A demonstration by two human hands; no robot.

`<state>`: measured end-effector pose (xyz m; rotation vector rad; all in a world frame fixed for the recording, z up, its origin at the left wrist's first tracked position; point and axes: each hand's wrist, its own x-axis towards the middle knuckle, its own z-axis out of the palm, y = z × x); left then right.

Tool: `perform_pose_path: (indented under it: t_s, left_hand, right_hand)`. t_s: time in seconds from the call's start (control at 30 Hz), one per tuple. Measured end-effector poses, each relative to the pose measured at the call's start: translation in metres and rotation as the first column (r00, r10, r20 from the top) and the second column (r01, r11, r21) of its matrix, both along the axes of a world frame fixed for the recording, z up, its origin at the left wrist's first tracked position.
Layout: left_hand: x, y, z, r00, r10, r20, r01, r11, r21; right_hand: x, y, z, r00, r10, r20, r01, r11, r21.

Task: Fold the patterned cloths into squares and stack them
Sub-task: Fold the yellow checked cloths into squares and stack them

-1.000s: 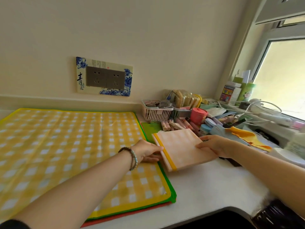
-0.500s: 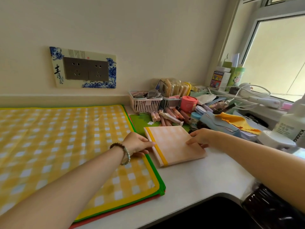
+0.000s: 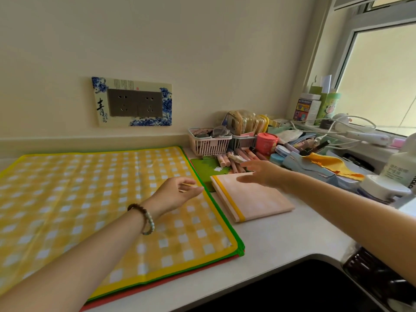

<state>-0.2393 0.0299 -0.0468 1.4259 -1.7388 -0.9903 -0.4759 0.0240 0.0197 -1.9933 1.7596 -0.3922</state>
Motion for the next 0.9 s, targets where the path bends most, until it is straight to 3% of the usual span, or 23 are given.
perform_pose_path:
  t_s: [0.07, 0.13, 0.33, 0.73, 0.9]
  left_hand:
    - [0.019, 0.009, -0.003, 0.994, -0.025, 0.104, 0.028, 0.999, -0.033]
    - [0.039, 0.022, -0.006, 0.969, -0.069, 0.238, 0.078, 0.997, -0.028]
    - [0.113, 0.071, -0.011, 0.761, -0.125, 0.637, 0.180, 0.983, -0.023]
    - [0.201, 0.149, -0.006, 0.656, -0.253, 0.711, 0.183, 0.967, 0.176]
    - [0.209, 0.158, -0.006, 0.717, -0.267, 0.645, 0.193, 0.964, 0.185]
  right_hand:
    - [0.019, 0.009, -0.011, 1.000, 0.010, 0.016, -0.010, 0.999, -0.040]
    - [0.040, 0.022, -0.025, 0.987, 0.081, -0.139, -0.094, 0.992, -0.088]
    - [0.105, 0.055, -0.066, 0.928, 0.370, -0.034, -0.372, 0.922, -0.113]
    - [0.154, 0.106, -0.072, 0.756, 0.654, -0.030, -0.654, 0.756, -0.015]
    - [0.152, 0.108, -0.071, 0.741, 0.672, 0.004, -0.672, 0.741, 0.014]
